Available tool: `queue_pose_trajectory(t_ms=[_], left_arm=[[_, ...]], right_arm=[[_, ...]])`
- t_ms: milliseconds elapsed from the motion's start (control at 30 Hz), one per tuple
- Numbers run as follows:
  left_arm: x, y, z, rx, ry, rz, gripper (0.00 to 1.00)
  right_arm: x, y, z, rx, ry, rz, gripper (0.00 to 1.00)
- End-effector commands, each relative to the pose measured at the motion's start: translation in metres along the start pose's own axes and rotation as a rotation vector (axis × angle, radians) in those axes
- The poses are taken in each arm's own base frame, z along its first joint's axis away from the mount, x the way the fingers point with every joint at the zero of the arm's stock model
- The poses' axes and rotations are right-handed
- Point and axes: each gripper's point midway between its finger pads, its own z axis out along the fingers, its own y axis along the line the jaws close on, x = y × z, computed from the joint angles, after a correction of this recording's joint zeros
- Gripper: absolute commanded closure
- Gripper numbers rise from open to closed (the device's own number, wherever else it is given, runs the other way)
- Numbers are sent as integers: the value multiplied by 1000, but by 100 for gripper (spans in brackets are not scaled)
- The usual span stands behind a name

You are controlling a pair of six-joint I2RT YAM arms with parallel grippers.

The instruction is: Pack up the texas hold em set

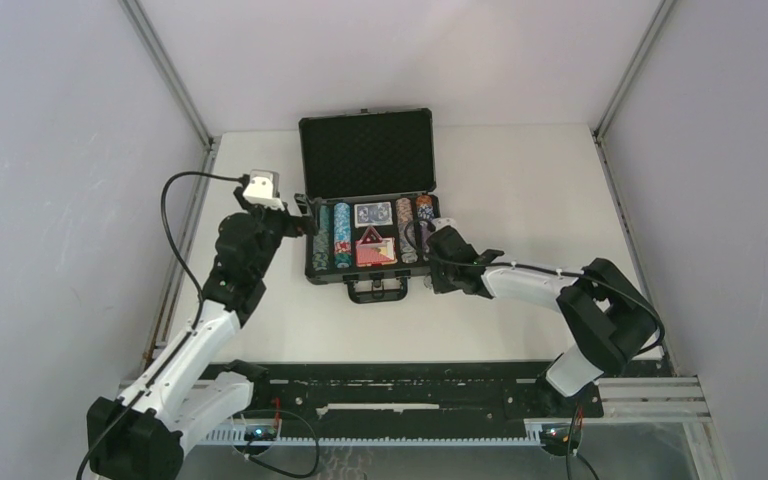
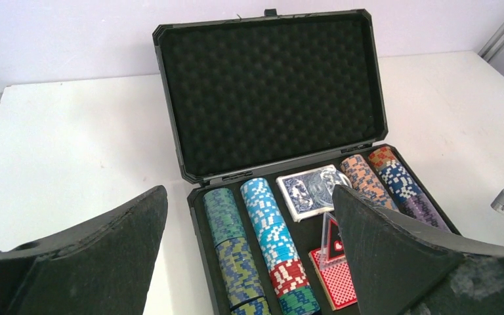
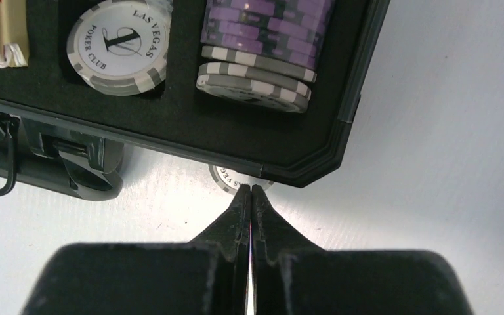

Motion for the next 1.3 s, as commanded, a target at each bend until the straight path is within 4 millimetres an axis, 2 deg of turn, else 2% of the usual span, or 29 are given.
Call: queue_pose_trajectory(t_ms=[0, 200, 433, 567, 733, 1033, 1167, 1267], left_arm=[[-8, -4, 0, 11, -65, -24, 0], [-9, 1, -1, -12, -87, -27, 0], [-14, 0, -4, -12, -89, -43, 0], [-10, -3, -2, -2, -73, -77, 0], [-6, -11, -2, 32, -59, -132, 0], [-2, -17, -18, 62, -57, -183, 0], [-5, -15, -27, 55, -75, -187, 0], [-6, -13, -32, 48, -82, -187, 0]], right_arm=[[-34, 8, -5, -12, -101, 26, 100], [-38, 14, 4, -58, -103, 33, 100], [-19, 13, 15, -44, -36, 20, 100], [-7, 19, 6, -34, -21, -19, 100], [19, 35, -7, -62, 6, -43, 100], [56, 62, -29, -115, 20, -90, 100], [60, 68, -41, -121, -13, -94, 100], [44, 67, -53, -153, -62, -74, 100]])
